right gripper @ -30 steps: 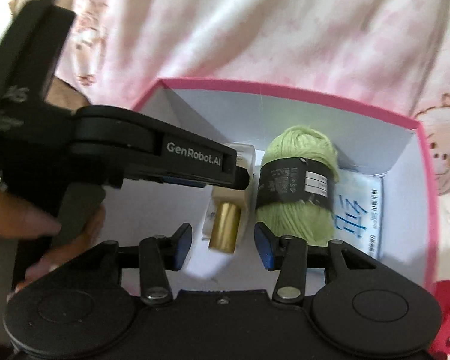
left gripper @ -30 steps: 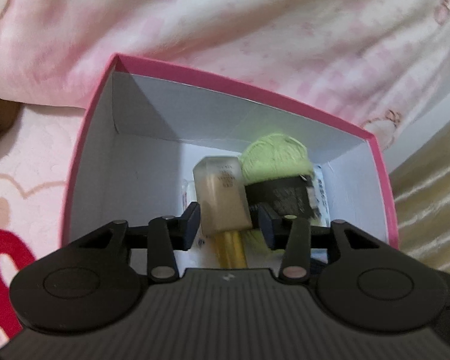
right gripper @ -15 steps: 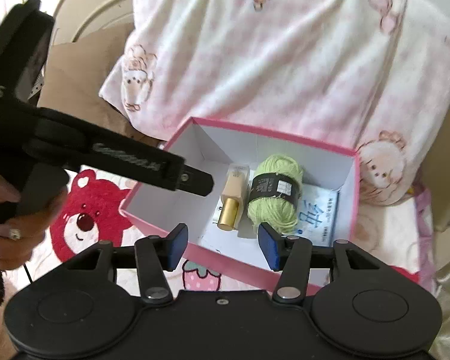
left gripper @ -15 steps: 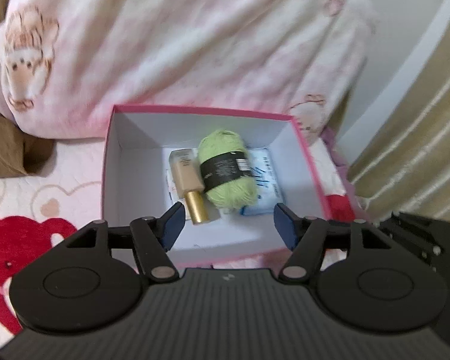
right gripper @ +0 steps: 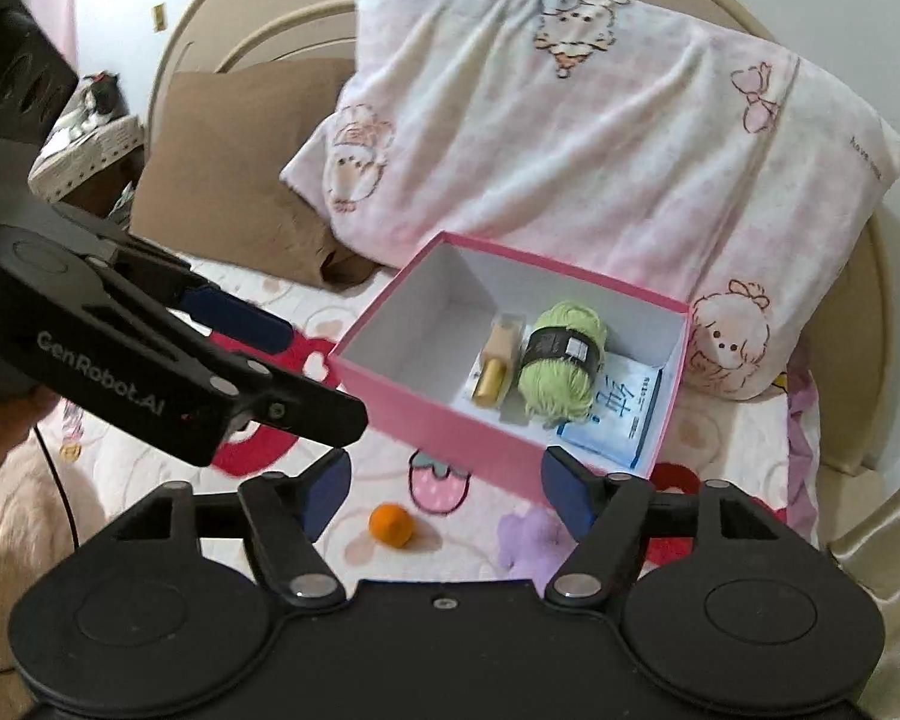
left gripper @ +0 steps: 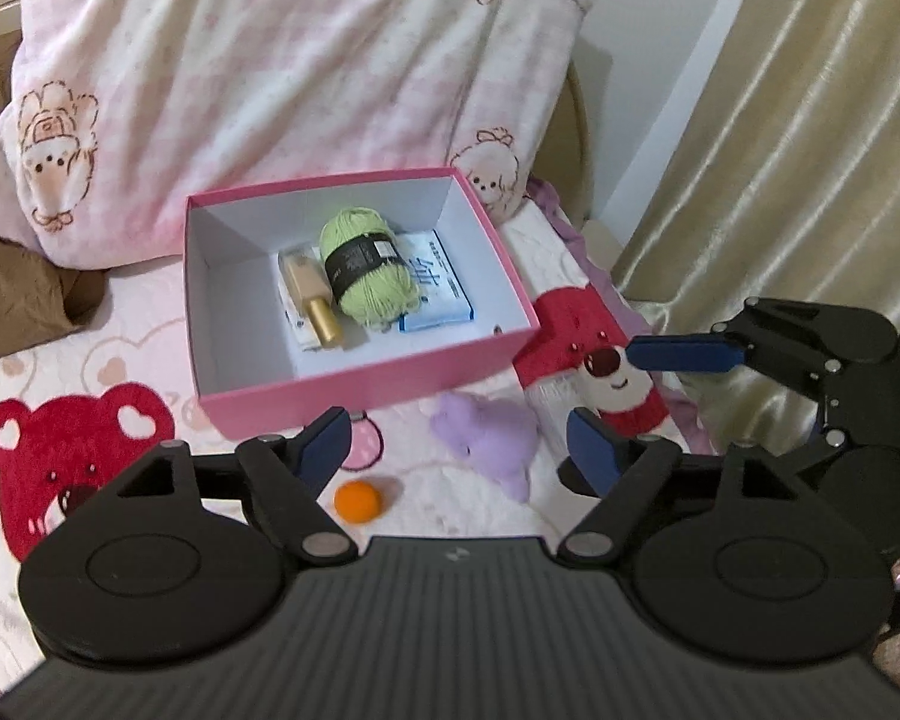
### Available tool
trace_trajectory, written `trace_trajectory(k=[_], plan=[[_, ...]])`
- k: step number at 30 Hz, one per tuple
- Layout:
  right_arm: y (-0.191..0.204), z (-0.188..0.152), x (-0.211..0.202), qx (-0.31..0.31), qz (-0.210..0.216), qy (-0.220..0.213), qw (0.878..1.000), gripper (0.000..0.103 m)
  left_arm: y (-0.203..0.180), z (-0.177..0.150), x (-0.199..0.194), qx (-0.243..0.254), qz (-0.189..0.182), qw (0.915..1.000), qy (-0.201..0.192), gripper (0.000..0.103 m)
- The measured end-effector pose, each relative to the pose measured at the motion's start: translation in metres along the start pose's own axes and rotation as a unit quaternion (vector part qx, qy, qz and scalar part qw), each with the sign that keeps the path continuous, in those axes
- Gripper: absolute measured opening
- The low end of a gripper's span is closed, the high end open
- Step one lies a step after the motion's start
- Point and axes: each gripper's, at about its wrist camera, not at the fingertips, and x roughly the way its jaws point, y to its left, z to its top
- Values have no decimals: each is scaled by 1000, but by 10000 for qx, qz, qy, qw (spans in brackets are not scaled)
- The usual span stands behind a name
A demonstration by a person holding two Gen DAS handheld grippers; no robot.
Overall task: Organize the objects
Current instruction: 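Move the left gripper down to the small orange ball and grasp it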
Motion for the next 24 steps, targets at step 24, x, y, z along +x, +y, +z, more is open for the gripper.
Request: trace_trajectory(k=[24], plan=[[19,-80,97,442,826,-61,9956,89,56,-84,88,-672,445,9965,207,96]])
